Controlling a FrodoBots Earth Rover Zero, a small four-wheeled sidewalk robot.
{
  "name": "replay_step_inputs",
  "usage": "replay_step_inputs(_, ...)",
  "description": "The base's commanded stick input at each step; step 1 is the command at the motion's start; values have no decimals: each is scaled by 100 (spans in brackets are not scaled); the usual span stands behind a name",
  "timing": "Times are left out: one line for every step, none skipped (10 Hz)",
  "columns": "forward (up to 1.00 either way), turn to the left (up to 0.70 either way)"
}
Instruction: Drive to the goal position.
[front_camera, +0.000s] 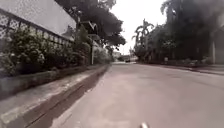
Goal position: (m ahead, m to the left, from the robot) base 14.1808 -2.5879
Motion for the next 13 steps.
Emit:
replay_step_inputs(70, -19)
replay_step_inputs(70, -5)
replay_step_inputs(70, 0)
replay_step_inputs(70, 0)
replay_step_inputs(70, 0)
replay_step_inputs(70, 0)
replay_step_inputs(70, 0)
replay_step_inputs(70, 0)
replay_step_inputs(70, 0)
replay_step_inputs(70, 0)
replay_step_inputs(70, 0)
replay_step_inputs(70, 0)
replay_step_inputs(70, 0)
